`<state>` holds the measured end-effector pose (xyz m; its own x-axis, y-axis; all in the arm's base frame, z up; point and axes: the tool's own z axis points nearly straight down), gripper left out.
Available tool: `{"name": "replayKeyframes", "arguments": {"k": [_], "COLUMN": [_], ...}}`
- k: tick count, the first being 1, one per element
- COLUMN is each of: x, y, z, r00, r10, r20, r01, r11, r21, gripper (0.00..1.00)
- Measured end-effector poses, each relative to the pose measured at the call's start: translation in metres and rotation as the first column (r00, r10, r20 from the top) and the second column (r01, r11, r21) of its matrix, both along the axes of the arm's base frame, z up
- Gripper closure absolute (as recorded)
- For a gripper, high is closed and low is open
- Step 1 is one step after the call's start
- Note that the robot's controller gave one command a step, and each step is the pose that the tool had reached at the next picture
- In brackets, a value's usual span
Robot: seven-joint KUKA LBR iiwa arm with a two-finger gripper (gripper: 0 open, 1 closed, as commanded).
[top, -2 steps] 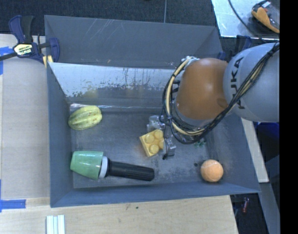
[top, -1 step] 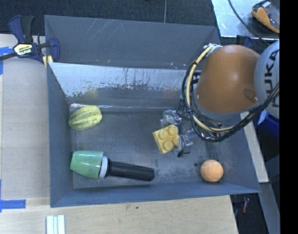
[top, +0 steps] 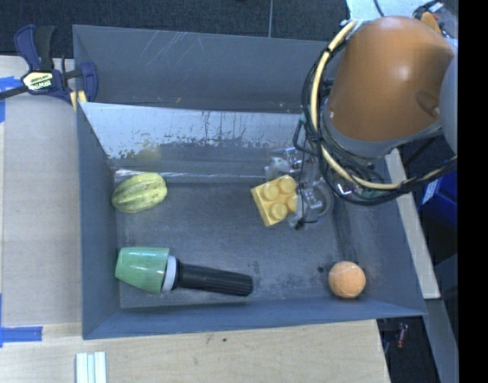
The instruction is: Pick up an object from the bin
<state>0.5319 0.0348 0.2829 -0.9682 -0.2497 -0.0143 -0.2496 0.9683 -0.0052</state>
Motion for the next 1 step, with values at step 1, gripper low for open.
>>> {"name": "replayKeyframes", "arguments": {"k": [1], "x": [0.0036], "y": [0.0067], "z": [-0.0596], "r00": [1.0], "r10": [-0.028], "r20": [0.009], "r01": [0.028], "r11": [1.0], "r21": [0.001], "gripper": [1.0]}}
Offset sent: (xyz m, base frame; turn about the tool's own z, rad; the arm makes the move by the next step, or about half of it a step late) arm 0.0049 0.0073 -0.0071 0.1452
